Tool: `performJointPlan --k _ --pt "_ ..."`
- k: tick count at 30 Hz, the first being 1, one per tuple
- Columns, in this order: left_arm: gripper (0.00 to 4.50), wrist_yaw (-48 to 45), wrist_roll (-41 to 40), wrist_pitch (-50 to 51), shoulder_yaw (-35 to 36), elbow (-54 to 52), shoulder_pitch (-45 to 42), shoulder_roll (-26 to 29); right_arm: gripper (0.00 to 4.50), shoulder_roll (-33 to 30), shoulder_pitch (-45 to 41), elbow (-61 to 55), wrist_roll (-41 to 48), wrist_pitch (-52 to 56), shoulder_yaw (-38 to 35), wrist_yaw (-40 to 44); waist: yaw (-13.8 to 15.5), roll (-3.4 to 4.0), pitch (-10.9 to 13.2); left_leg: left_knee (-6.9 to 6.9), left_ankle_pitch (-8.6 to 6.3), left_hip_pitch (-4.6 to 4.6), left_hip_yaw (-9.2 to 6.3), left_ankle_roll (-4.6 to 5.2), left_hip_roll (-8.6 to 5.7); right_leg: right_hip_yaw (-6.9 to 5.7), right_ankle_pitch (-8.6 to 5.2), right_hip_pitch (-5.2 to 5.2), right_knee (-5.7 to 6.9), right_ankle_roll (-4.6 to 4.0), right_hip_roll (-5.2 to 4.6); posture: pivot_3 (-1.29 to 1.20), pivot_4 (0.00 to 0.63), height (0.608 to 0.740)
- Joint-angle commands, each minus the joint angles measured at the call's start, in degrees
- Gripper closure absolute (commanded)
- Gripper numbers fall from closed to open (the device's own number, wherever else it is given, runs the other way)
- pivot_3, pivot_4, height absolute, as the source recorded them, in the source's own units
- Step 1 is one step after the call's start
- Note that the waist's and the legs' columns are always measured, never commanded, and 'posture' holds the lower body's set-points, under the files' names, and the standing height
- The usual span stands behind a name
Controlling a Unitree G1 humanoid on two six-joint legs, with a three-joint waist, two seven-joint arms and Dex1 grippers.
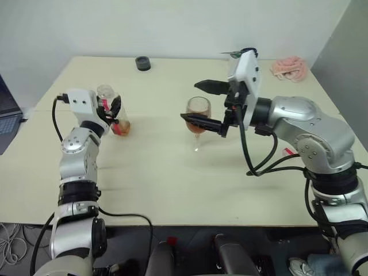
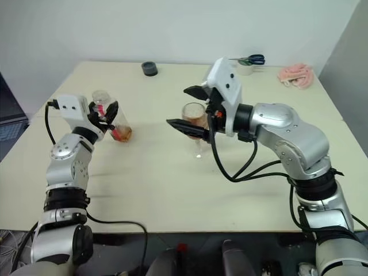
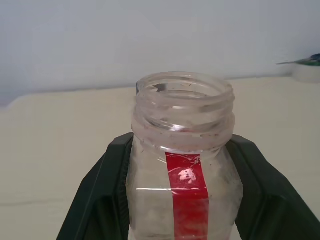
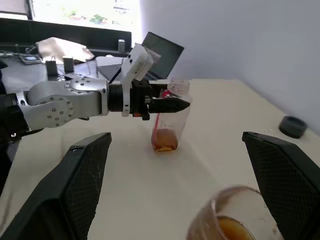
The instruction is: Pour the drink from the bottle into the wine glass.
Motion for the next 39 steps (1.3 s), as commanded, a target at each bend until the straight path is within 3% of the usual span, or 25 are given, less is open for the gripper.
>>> performJointPlan --k 1,4,11,12,18,24,28,33,39 --pt "2.35 2.75 -0.95 1.14 1.66 -6.67 0.34 -0.37 0.0 0.98 -1.98 0.24 -2.11 -0.89 -0.37 1.17 0.64 -0.1 -0.06 0.0 0.0 0.0 -0.01 0.0 -0.01 -0.03 0.0 0.03 -0.03 0.0 -0.02 0.0 0.15 0.74" --pt "2.35 4.69 -0.77 2.04 2.28 -7.82 1.91 -1.07 0.0 1.77 -2.16 1.13 -3.92 -1.31 0.09 1.96 0.86 -0.15 -0.09 -0.01 0.0 0.01 0.02 0.0 -0.02 -0.02 0.0 0.03 -0.05 0.0 -0.06 0.0 0.15 0.74" --pt "0.1 5.93 -0.73 1.54 3.05 -6.76 5.12 -1.4 0.0 2.72 -1.41 0.9 -5.92 -1.47 -0.32 3.58 0.91 -0.14 -0.09 -0.08 0.0 0.06 0.03 0.0 0.03 -0.02 0.0 0.01 -0.02 0.0 0.0 0.0 0.15 0.74" --pt "0.03 5.92 -0.77 1.61 3.06 -6.72 5.07 -1.25 0.0 2.83 -1.35 0.85 -6.14 -1.44 -0.41 3.76 0.91 -0.14 -0.09 -0.08 0.0 0.06 0.03 0.0 0.03 -0.02 0.0 0.01 -0.03 0.0 0.0 0.0 0.15 0.74" --pt "0.03 4.81 -1.35 3.92 3.2 -9.81 6.2 0.53 0.0 3.05 -1.14 0.69 -6.83 -1.57 -0.82 4.72 0.87 -0.14 -0.09 -0.08 0.0 0.06 0.04 0.0 0.02 -0.01 0.0 0.02 -0.03 0.0 0.0 0.0 0.15 0.74" --pt "0.03 3.55 -3.92 9.43 6.09 -22.63 14.41 3.45 0.0 1.39 -0.32 0.75 -7.78 -2.27 -2.17 6.21 0.3 -0.14 -0.09 -0.13 -0.01 0.07 0.04 0.0 0.04 0.02 -0.01 0.01 -0.05 0.0 -0.01 0.0 0.15 0.74" --pt "0.03 -2.05 -10.55 13.95 9.78 -29.99 18.94 6.72 0.0 -0.49 0.2 2.02 -9.55 -3.67 -2.83 7.0 0.06 -0.14 -0.09 -0.14 -0.01 0.08 0.03 0.0 0.05 0.0 -0.02 0.01 -0.05 -0.02 0.01 0.0 0.15 0.74" --pt "0.03 -17.11 -21.33 20.84 12.99 -35.89 24.38 15.91 0.0 -4.42 2.46 4.23 -6.66 -4.32 -8.57 10.96 0.17 -0.15 -0.08 -0.17 -0.01 0.1 0.09 -0.01 0.06 0.02 -0.05 0.02 -0.11 -0.02 0.04 0.0 0.15 0.74" --pt "0.03 -23.14 -28.1 27.43 10.31 -39.04 19.6 22.07 0.0 -10.27 10.9 8.3 -2.77 -4.81 -16.7 16.88 0.83 -0.15 -0.07 -0.17 -0.01 0.11 0.06 0.0 0.08 -0.04 -0.2 0.25 -0.55 0.23 0.06 0.0 0.15 0.74"
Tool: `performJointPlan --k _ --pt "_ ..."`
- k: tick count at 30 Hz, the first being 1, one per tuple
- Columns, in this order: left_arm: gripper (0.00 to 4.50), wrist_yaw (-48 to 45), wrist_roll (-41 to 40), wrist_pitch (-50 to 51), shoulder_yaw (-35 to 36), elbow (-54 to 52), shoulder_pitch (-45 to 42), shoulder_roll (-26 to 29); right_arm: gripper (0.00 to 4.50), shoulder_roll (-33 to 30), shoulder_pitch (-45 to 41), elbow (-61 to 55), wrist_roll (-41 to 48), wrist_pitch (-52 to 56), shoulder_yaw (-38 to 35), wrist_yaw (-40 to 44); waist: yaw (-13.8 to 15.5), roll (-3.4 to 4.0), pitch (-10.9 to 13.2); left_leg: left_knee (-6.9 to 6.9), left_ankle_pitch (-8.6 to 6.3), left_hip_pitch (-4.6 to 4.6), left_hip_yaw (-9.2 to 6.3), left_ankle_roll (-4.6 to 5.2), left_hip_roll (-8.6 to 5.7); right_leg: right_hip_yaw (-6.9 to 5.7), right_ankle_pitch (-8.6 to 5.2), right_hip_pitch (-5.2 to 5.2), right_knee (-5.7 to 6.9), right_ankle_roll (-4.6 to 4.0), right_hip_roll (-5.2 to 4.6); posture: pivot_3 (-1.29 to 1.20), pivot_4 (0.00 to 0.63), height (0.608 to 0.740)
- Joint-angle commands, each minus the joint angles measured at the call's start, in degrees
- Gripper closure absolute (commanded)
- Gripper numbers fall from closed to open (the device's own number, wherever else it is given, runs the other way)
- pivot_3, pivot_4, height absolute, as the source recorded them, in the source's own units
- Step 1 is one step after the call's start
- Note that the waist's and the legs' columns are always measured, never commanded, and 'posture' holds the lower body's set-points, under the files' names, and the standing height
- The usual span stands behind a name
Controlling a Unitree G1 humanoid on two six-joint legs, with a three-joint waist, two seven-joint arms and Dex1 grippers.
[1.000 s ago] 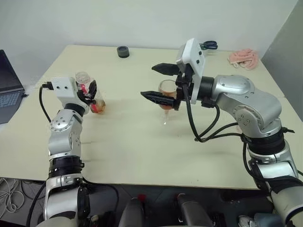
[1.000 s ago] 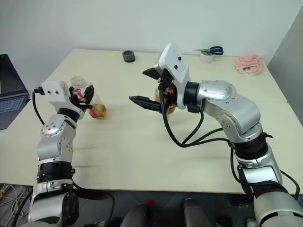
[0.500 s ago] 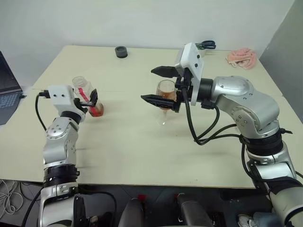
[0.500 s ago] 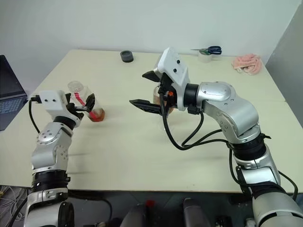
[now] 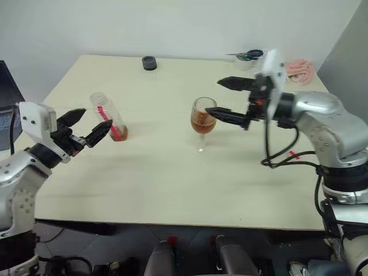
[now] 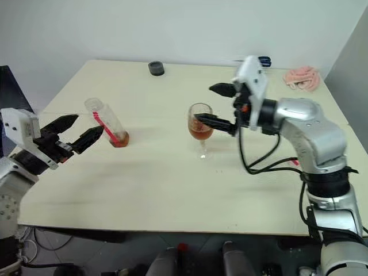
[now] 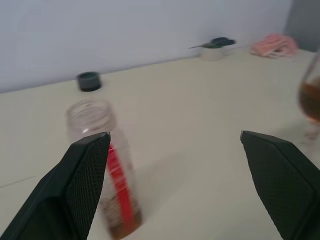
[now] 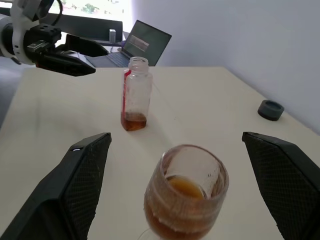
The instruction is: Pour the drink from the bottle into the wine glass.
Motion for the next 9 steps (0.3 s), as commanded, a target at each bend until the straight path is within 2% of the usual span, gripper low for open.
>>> performJointPlan --k 1,6,9 --pt "0.03 -2.49 -2.3 1.69 -1.14 -2.6 -2.35 2.11 0.0 -2.74 3.74 0.9 0.66 -2.16 -4.84 1.79 -0.11 0.04 0.02 -0.02 0.0 0.07 0.06 0.01 0.0 0.07 0.0 0.06 -0.07 0.0 0.0 0.0 0.15 0.74" --pt "0.03 -4.34 -3.11 3.08 -1.66 -1.49 -4.93 3.13 0.0 -4.3 8.0 -1.48 3.59 -1.67 -8.99 2.4 -1.06 0.1 0.06 -0.08 -0.01 0.07 0.13 0.01 0.05 0.16 0.0 0.04 -0.12 0.01 0.06 0.0 0.15 0.74" --pt "0.03 -4.67 -1.3 1.78 -2.6 -0.06 -6.16 2.47 0.0 -3.94 8.42 -2.24 4.2 -1.42 -9.03 1.99 -1.33 0.1 0.06 -0.08 -0.01 0.1 0.13 0.01 0.12 0.2 0.0 0.04 -0.11 0.01 0.16 0.0 0.15 0.74"
